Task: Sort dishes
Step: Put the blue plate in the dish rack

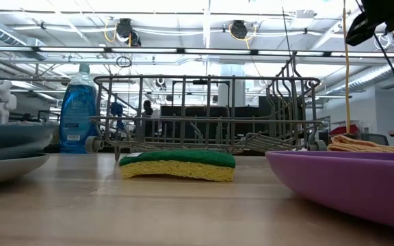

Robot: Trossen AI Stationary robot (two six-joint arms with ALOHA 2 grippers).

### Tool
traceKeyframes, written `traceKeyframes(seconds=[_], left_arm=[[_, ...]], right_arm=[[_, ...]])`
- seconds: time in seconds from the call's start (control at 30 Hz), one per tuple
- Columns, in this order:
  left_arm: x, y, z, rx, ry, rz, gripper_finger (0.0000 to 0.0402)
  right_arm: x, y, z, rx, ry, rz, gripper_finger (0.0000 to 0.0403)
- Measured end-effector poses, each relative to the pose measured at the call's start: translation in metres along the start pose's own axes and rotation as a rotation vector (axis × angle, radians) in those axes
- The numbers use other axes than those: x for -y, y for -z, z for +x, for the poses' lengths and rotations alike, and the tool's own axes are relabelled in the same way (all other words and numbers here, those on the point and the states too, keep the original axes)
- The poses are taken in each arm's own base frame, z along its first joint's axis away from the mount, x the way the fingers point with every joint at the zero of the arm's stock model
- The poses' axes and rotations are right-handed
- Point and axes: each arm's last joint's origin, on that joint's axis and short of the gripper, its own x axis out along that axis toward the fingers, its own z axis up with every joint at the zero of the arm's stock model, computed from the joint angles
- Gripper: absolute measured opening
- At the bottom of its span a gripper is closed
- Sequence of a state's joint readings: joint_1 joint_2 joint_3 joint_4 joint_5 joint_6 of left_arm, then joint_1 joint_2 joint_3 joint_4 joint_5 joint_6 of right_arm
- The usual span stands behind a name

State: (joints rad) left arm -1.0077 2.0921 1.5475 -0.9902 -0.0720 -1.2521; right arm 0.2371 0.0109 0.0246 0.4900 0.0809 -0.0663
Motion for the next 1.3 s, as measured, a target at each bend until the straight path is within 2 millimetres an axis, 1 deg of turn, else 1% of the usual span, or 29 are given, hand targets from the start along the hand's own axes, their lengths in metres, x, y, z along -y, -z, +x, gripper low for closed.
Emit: traceKeyframes(seconds=[0.1, 0.2, 0.3, 0.43, 0.5, 0.67, 0.8, 0.93, 1.07, 1.13, 1.23, 1.3], left_arm=[[0.000, 0.000, 0.003, -0.003, -0.014, 0.001, 0.0190], [0.000, 0.000, 0.004, -0.006, -0.015, 0.002, 0.0166], [0.000, 0.000, 0.005, -0.008, -0.014, 0.002, 0.0119], [0.002, 0.001, 0.005, -0.012, 0.008, 0.019, 0.0032], [0.003, 0.001, 0.004, -0.011, 0.016, 0.030, 0.0011], [0.004, 0.001, 0.001, -0.044, 0.037, 0.055, 0.0002], [0.009, -0.001, -0.012, -0.055, 0.052, 0.085, 0.0001], [0.009, -0.002, -0.025, -0.055, 0.017, 0.093, 0.0001], [0.009, -0.004, -0.038, -0.019, -0.020, 0.106, 0.0000], [0.009, -0.006, -0.041, 0.006, -0.030, 0.111, 0.0000], [0.008, -0.007, -0.043, 0.017, -0.050, 0.113, 0.0000], [0.007, -0.006, -0.044, 0.015, -0.058, 0.113, 0.0000]], right_arm=[[0.000, 0.000, 0.000, 0.000, 0.000, 0.000, 0.0006], [0.000, 0.000, 0.000, 0.001, 0.001, 0.000, 0.0006], [0.000, 0.000, 0.000, 0.001, 0.001, 0.000, 0.0006], [0.000, 0.000, 0.000, 0.001, 0.001, 0.000, 0.0006], [0.000, 0.000, 0.000, 0.001, 0.001, -0.001, 0.0006], [0.000, 0.000, 0.000, 0.000, 0.002, 0.000, 0.0006], [0.000, 0.000, 0.000, 0.000, 0.003, -0.001, 0.0006], [0.000, 0.000, 0.000, -0.001, 0.003, -0.001, 0.0006], [0.000, 0.000, 0.000, -0.002, 0.002, 0.006, 0.0006], [0.000, 0.000, 0.000, -0.005, 0.011, 0.025, 0.0006], [0.003, 0.002, 0.000, -0.021, 0.093, 0.086, 0.0006], [0.003, 0.004, 0.000, -0.042, 0.110, 0.124, 0.0006]])
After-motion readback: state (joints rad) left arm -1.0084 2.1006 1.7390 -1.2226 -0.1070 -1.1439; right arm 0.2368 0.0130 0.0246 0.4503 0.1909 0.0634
